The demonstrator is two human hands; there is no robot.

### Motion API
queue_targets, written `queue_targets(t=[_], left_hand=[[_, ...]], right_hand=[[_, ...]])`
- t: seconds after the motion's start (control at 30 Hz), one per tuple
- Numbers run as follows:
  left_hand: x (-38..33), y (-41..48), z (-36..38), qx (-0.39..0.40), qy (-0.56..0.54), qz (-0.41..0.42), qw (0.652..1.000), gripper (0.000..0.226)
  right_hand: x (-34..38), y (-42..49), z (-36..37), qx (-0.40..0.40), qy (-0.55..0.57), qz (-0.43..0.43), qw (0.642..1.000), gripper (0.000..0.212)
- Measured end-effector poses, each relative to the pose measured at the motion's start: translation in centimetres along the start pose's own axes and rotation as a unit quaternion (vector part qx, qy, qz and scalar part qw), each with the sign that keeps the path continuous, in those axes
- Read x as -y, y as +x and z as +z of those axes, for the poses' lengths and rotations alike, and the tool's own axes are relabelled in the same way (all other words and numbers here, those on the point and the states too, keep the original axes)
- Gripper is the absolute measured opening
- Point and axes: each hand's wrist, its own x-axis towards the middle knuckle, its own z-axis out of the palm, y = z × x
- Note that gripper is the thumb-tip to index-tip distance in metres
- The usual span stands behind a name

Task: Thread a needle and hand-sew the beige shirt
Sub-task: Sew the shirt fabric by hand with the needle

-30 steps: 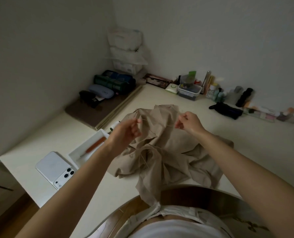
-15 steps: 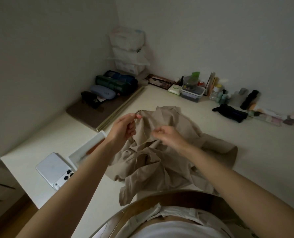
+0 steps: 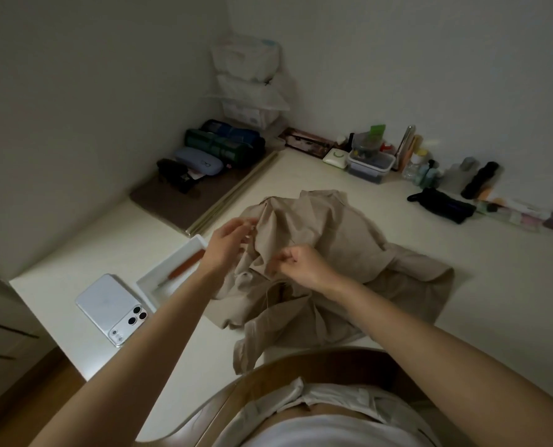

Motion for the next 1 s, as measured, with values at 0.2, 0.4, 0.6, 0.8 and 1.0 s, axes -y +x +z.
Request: queue_targets(t=[0.2, 0.4, 0.6, 0.8, 1.0], left_hand=[[1.9, -3.6, -0.3, -0.014, 0.250, 0.083, 0.965, 0.014], [5.3, -5.8, 0.5, 0.069, 0.468, 0.063, 0.879, 0.021], [6.8, -5.9, 2.0, 0.046, 0.394, 0.102, 0.912, 0.014], [6.7, -7.3, 2.5, 0.119, 0.240, 0.005, 0.963, 0.012], [8.1, -7.4, 3.2, 0.083, 0.335, -0.006, 0.938, 0.030]], right_hand=[[-1.2, 0.0, -0.3, -0.095, 0.004, 0.027, 0.995, 0.013], [-1.4, -0.8, 0.2, -0.129, 0.045, 0.043, 0.990, 0.017], [-1.8, -1.6, 0.7, -0.147, 0.058, 0.046, 0.986, 0.015], [-2.4, -2.4, 0.7, -0.177, 0.076, 0.065, 0.979, 0.015], [-2.5, -2.9, 1.1, -0.184, 0.095, 0.069, 0.976, 0.019]])
